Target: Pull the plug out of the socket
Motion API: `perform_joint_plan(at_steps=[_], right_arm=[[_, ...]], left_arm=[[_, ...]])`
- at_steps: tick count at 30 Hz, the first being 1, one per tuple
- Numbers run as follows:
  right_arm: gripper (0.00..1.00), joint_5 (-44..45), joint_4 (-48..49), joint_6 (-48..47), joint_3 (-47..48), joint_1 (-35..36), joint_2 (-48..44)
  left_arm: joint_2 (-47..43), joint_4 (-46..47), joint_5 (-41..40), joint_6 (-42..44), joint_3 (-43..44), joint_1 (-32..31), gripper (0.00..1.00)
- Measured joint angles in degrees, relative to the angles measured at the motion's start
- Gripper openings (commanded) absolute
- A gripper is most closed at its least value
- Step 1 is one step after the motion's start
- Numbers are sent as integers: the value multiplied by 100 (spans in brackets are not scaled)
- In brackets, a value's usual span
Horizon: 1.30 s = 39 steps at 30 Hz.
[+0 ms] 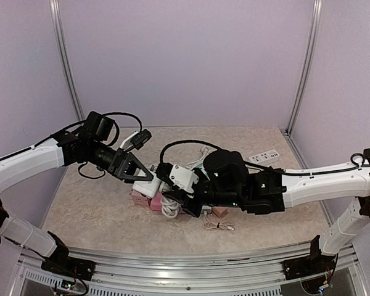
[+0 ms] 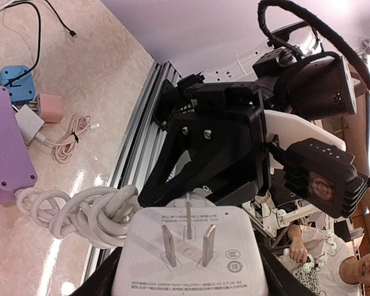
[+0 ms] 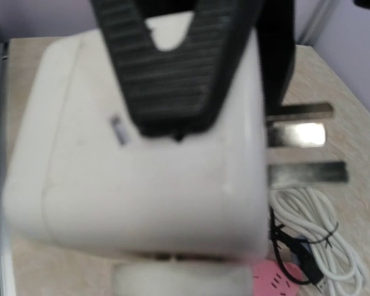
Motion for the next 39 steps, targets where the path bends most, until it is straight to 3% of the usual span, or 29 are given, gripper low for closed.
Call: perform_joint_plan(at_steps=[9,20,25,39], right_arm=[[0,-107,-302,-267,192,-11,2],[0,695,-68,308,70,44,0],[0,859,-280,695,70,79,-52],[0,1032,-306,787,17,94,-236]], left_arm=[[4,-372,17,271,127,0,0],[-313,566,-538,-435,-181,66,0],[-551,855,-1056,-595,-260,426,0],[-564,960,-1172,-682,-267,439,0]])
